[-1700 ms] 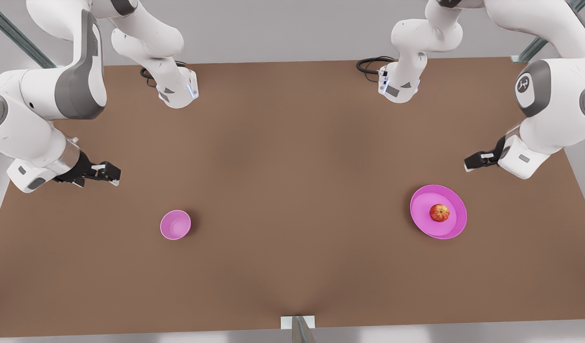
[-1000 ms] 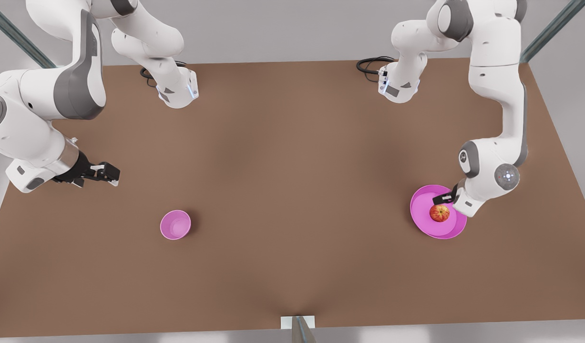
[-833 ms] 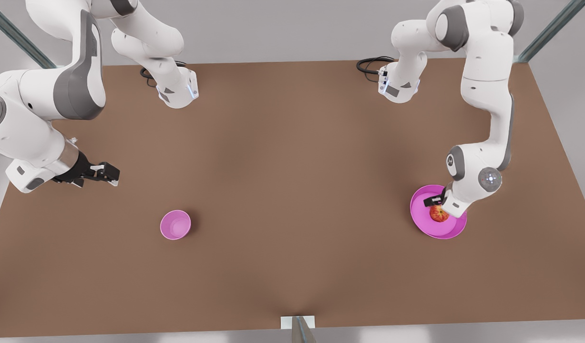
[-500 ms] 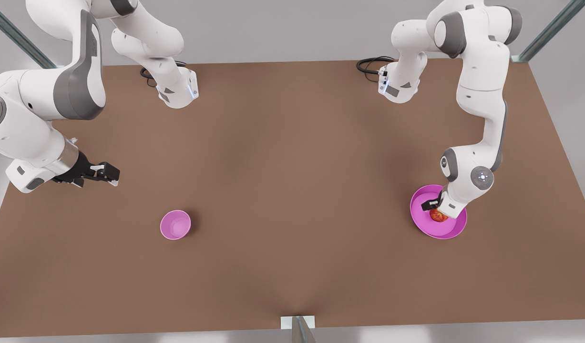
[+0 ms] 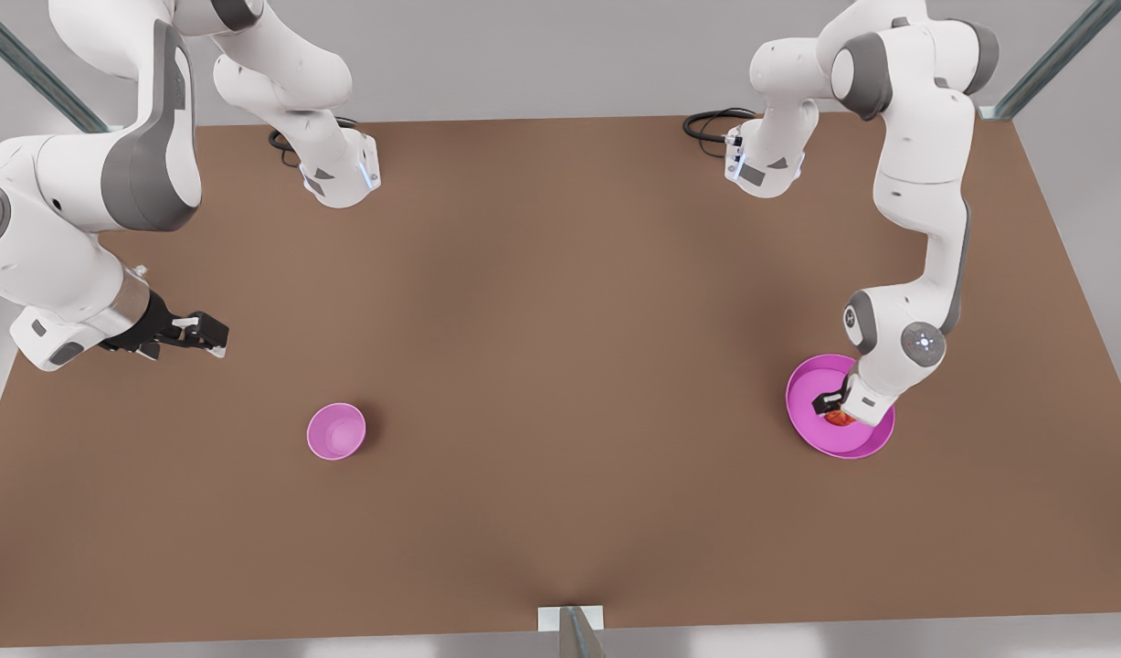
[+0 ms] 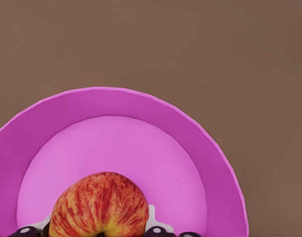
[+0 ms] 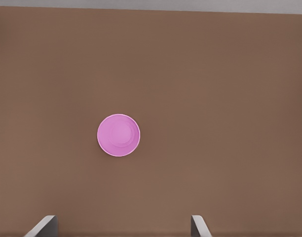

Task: Use the left arm to pick up the apple from the plate, transfer it to the gripper of the right arm, and then use the right arm to place it into the bowl

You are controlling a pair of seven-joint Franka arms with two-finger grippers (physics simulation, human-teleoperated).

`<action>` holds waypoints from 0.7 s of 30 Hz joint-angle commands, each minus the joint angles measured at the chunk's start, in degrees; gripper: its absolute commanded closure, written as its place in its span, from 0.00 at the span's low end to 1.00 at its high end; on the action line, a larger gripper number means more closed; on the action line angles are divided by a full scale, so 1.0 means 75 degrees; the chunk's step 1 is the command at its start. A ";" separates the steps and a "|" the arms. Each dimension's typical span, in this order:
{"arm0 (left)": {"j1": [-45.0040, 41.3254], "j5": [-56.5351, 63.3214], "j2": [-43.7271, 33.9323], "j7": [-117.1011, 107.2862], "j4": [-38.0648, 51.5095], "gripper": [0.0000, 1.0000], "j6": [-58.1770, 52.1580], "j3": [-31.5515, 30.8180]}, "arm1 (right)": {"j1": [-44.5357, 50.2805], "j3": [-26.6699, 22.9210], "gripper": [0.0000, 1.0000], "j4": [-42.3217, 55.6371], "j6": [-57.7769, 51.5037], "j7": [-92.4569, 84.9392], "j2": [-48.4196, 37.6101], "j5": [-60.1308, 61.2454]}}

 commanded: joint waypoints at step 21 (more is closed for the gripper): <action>-0.0047 -0.0202 -0.1472 0.0559 0.0191 0.25 -0.1362 -0.1181 | 0.0106 0.0036 0.00 -0.0020 -0.0179 0.0066 -0.0013 0.0251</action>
